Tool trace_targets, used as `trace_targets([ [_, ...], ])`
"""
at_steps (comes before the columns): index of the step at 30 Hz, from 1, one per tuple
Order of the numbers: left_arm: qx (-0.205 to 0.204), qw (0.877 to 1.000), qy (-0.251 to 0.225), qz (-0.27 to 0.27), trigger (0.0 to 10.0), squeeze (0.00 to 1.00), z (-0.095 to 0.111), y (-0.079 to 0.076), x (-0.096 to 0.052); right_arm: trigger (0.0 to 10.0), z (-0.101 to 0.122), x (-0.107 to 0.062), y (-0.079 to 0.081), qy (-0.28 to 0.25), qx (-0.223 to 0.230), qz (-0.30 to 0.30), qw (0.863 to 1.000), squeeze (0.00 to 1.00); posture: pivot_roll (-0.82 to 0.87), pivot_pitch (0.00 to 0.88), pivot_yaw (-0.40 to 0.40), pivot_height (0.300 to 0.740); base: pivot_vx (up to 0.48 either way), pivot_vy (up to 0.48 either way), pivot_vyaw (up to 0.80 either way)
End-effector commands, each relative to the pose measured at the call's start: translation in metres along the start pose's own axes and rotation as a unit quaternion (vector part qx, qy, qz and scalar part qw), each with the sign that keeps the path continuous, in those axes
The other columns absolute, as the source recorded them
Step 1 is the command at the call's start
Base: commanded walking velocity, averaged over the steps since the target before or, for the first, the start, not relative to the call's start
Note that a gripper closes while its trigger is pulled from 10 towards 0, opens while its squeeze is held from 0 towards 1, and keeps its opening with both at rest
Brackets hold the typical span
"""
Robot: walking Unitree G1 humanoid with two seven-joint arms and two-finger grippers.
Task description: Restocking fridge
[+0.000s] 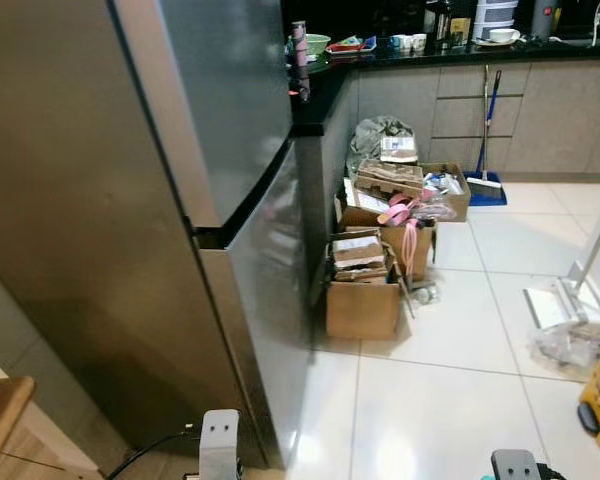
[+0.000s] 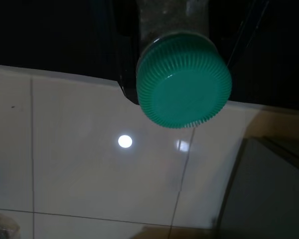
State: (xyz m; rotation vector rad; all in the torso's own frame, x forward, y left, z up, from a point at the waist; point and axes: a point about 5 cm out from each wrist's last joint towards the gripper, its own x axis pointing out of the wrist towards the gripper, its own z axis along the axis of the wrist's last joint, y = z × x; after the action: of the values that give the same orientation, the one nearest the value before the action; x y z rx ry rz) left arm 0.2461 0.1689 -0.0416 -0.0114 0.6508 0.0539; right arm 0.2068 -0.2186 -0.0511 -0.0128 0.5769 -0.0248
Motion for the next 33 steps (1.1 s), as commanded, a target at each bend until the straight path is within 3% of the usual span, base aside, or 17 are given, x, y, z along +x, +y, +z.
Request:
trace_targets([
  [1,0.016,1.0,-0.006,0.001,10.0,0.0,0.001,0.006,0.0,10.0,-0.002,0.0,0.005,-0.001,0.004,0.004,1.0,0.0,-0.08,0.067,0.048,0.74,0.0,0.0,0.0],
  [4,0.004,0.999,-0.046,-0.011,10.0,0.0,0.027,-0.002,0.006,10.0,0.0,0.0,0.004,-0.005,0.005,0.0,1.0,0.0,-0.08,0.078,0.056,0.74,0.0,0.0,0.0],
  [11,-0.006,0.995,-0.086,-0.042,10.0,0.0,0.058,-0.016,0.012,10.0,0.002,0.001,0.004,-0.009,0.007,-0.003,1.0,0.0,-0.09,0.094,0.061,0.74,0.0,0.0,0.0],
  [12,-0.007,0.994,-0.095,-0.05,8.3,0.0,0.065,-0.019,0.013,10.0,0.002,0.001,0.004,-0.01,0.007,-0.004,1.0,0.0,-0.09,0.1,0.062,0.74,0.0,0.0,0.0],
  [13,-0.013,0.991,-0.11,-0.069,0.0,0.0,0.075,-0.026,0.013,10.0,0.002,0.0,0.002,-0.012,0.008,-0.007,1.0,0.0,-0.09,0.111,0.061,0.74,0.0,0.0,0.0],
  [15,-0.013,0.991,-0.11,-0.069,0.0,0.0,0.075,-0.026,0.013,10.0,0.002,0.0,0.002,-0.012,0.008,-0.007,1.0,0.0,-0.09,0.111,0.061,0.74,0.0,0.0,0.0],
  [16,-0.01,0.986,-0.135,-0.094,0.0,0.0,0.093,-0.037,0.014,10.0,0.002,-0.001,-0.002,-0.014,0.009,-0.012,1.0,0.0,-0.1,0.126,0.059,0.74,0.0,0.0,0.0],
  [20,-0.008,0.983,-0.15,-0.102,0.0,0.0,0.106,-0.043,0.015,10.0,0.002,-0.002,-0.005,-0.015,0.007,-0.015,1.0,0.0,-0.1,0.136,0.062,0.74,0.0,0.0,0.0],
  [22,0.037,0.981,-0.165,-0.1,0.0,0.0,0.12,-0.046,0.016,10.0,0.002,-0.004,-0.009,-0.019,0.008,-0.022,1.0,0.0,-0.1,0.146,0.075,0.74,0.0,0.0,0.0],
  [26,0.077,0.977,-0.181,-0.085,0.0,0.0,0.139,-0.042,0.017,10.0,0.004,-0.004,-0.011,-0.027,0.015,-0.03,0.999,0.0,-0.1,0.16,0.089,0.74,0.0,0.0,0.0],
  [28,0.077,0.977,-0.181,-0.085,0.0,0.0,0.139,-0.042,0.017,10.0,0.004,-0.004,-0.011,-0.027,0.015,-0.03,0.999,0.0,-0.1,0.16,0.089,0.74,0.0,0.0,0.0],
  [33,0.081,0.976,-0.192,-0.063,0.0,0.0,0.162,-0.03,0.018,10.0,0.007,-0.003,-0.01,-0.036,0.023,-0.032,0.999,0.0,-0.1,0.187,0.093,0.74,0.0,0.0,0.0],
])
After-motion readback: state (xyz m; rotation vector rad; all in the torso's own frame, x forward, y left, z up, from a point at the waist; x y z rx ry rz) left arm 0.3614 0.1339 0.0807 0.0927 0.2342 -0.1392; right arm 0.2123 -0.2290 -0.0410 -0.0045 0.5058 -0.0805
